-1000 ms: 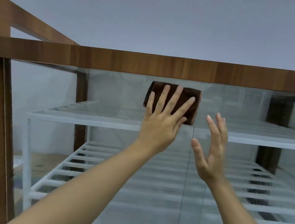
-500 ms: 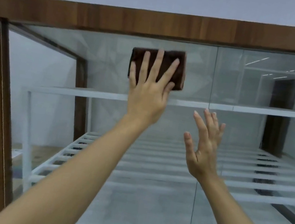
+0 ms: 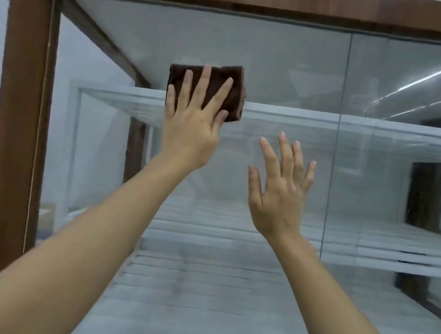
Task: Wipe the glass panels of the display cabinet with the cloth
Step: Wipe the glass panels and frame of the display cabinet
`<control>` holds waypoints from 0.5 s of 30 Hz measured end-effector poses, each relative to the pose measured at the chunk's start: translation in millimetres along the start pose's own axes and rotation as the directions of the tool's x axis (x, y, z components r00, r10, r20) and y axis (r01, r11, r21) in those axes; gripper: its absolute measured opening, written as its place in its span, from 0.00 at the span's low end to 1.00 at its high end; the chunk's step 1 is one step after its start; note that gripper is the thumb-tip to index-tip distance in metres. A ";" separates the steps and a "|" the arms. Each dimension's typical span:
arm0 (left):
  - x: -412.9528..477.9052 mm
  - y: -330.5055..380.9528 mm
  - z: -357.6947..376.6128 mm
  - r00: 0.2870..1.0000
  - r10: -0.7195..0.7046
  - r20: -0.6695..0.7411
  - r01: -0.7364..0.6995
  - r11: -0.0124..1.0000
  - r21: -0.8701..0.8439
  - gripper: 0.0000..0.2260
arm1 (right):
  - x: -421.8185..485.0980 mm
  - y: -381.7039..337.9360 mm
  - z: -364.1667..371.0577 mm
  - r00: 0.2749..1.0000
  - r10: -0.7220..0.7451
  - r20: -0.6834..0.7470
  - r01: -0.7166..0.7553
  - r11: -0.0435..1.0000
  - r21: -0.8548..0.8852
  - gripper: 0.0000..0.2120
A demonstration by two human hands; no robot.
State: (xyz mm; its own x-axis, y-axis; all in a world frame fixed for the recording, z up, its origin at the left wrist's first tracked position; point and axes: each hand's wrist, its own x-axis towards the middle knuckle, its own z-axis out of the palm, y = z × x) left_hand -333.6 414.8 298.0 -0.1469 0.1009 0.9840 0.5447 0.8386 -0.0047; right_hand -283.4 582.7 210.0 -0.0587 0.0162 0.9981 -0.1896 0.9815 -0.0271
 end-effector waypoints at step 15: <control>-17.2 -110.7 -31.2 0.994 -0.111 0.017 0.111 0.994 0.008 0.23 | -15.1 -25.6 31.9 0.999 0.025 0.020 -0.023 0.993 -0.113 0.23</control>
State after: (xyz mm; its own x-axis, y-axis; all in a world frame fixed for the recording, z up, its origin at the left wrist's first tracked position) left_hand -365.6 303.5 287.1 -0.2201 0.0164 0.9753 0.5187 0.8488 0.1028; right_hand -308.9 551.3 193.9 -0.0829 0.0371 0.9959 -0.0758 0.9962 -0.0434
